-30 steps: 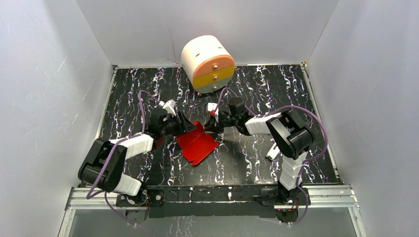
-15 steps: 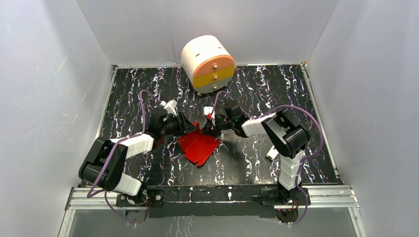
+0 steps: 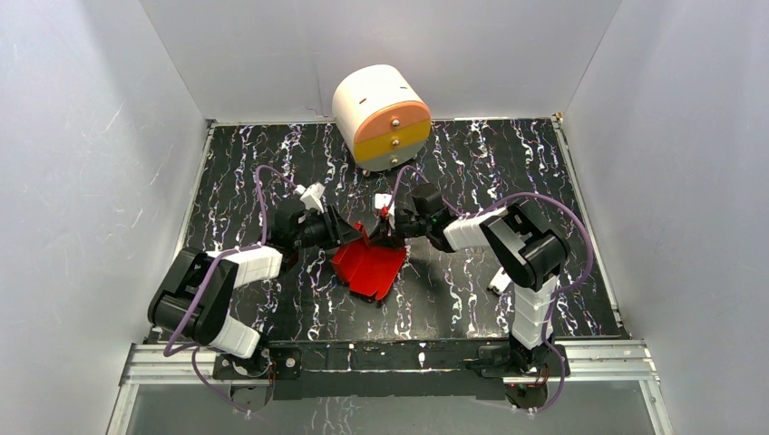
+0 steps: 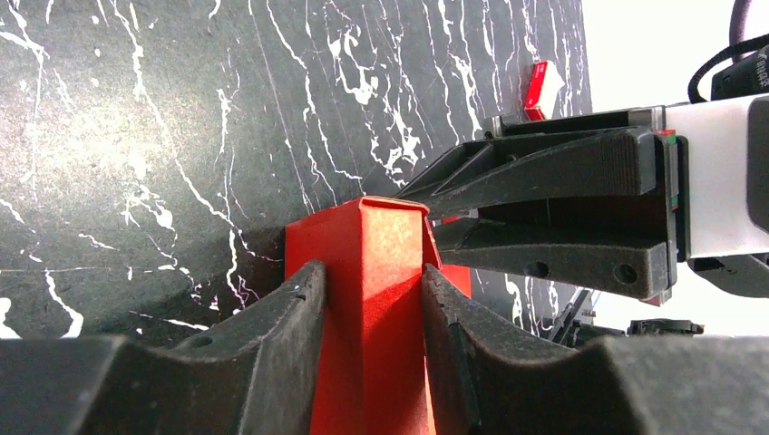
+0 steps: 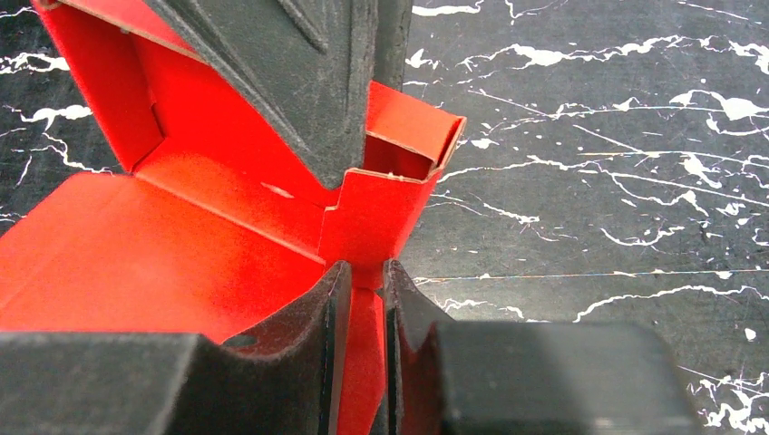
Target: Fold the paper box
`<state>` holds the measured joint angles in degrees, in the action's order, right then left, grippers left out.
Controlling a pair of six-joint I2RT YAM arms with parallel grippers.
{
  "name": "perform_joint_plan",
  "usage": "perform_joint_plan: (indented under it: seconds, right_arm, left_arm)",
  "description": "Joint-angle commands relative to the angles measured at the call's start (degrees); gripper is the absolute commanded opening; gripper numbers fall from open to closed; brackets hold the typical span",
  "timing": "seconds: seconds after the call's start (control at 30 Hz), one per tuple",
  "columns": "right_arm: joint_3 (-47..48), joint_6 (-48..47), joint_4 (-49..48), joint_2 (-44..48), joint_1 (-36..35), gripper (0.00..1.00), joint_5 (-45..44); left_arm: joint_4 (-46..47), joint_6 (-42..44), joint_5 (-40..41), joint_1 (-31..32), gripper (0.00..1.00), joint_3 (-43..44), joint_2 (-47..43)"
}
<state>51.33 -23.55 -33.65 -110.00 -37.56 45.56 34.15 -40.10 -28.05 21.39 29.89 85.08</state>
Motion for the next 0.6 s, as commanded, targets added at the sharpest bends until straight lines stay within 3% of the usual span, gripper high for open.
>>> perform_joint_plan:
  seconds: [0.0, 0.33, 0.57]
  right_arm:
    - [1.72, 1.24, -7.12, -0.37, -0.94, 0.28, 2.56]
    - [-1.81, 3.97, -12.04, -0.25, -1.15, 0.28, 1.02]
    - [-3.06, 4.78, -13.94, 0.97, -1.35, 0.28, 0.71]
  left_arm:
    - [5.77, -2.04, -7.76, 0.78, 0.38, -1.07, -0.48]
    - [9.54, -3.82, -9.96, 0.76, 0.57, -2.58, -1.48]
    - [8.77, -4.70, -9.36, 0.76, 0.56, -2.00, 0.73]
